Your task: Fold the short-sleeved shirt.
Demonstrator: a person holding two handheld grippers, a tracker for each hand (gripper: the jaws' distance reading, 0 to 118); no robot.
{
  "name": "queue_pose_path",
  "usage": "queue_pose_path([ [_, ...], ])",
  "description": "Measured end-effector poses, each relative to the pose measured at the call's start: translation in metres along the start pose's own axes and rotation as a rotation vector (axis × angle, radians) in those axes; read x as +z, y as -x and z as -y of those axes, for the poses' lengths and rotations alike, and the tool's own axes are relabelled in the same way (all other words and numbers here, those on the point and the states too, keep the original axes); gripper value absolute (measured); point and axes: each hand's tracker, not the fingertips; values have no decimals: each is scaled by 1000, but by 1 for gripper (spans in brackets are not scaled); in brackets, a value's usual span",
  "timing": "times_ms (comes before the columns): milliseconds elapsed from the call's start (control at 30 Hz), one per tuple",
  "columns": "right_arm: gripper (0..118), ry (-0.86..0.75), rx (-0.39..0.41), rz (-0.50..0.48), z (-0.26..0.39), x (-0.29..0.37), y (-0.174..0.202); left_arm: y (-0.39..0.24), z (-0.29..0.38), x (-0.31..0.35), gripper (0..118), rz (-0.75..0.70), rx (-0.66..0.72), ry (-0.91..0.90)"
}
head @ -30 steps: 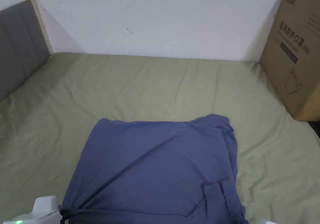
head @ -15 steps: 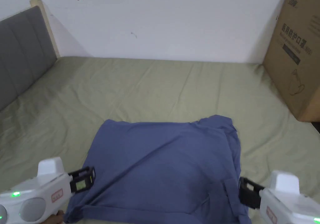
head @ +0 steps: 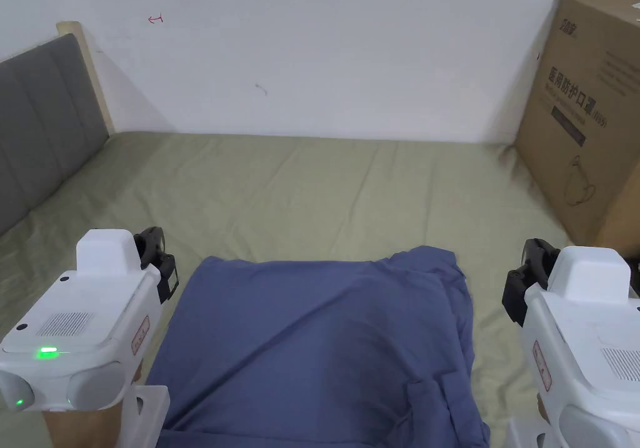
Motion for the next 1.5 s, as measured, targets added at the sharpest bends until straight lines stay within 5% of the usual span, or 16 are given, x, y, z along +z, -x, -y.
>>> queue_pose_path([
  [267, 0, 22, -21, -14, 8, -5, -3, 8, 14, -9, 0, 69, 17, 102],
  [567, 0, 85, -31, -33, 27, -15, -2, 54, 93, -30, 0, 51, 47, 472],
  [633, 0, 102, -35, -36, 32, -16, -2, 66, 115, -29, 17, 25, 79, 554],
  [733, 0, 125, -37, -35, 40, -17, -2, 80, 144, -32, 83, 23, 115, 678],
  [800, 0, 138, -41, -39, 44, -18, -2, 84, 161, -32, 104, 3, 102, 742],
  [967, 0, 176, -30, -37, 54, -19, -2, 86, 195, -31, 94, -10, 64, 769],
  [1133, 0, 207, -30, -27, 62, -16, -5, 84, 223, -42, 20, 21, 45, 859],
  [1433, 4, 449, -88, 2, 111, -23, -23, 80, 209, -35, 6, 21, 97, 820],
  [1500, 39, 561, -90, 9, 140, -28, -25, 81, 202, -33, 5, 24, 108, 804],
])
